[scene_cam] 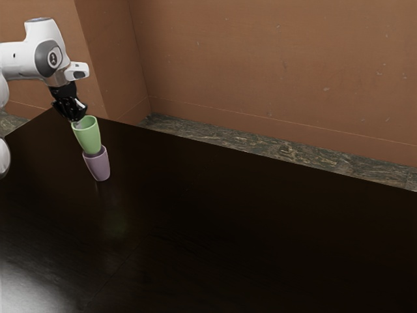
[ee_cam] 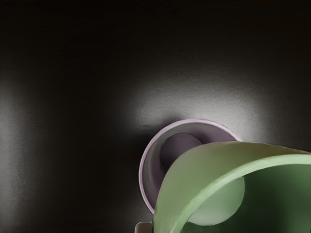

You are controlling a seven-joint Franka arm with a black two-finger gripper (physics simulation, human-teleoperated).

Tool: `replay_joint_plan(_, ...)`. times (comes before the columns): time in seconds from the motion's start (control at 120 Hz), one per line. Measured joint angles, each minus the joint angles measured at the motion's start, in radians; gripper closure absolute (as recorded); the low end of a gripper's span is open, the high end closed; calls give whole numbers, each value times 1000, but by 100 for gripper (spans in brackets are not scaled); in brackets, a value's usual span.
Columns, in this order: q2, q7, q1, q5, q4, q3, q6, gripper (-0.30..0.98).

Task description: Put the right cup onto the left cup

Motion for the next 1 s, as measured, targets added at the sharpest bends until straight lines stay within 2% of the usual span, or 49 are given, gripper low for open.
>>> replay_joint_plan(0.408, 21, 2, 2, 0, -9, 0, 48, 78)
replay_joint_plan(0.575, 20, -2, 0, -2, -34, 1, 53, 41)
replay_joint_plan(0.675, 14, -6, 0, -1, -33, 1, 54, 26)
replay_joint_plan(0.817, 2, -9, -18, 6, -23, -2, 55, 13)
replay_joint_plan(1.0, -42, -14, -72, 10, -43, -11, 48, 6)
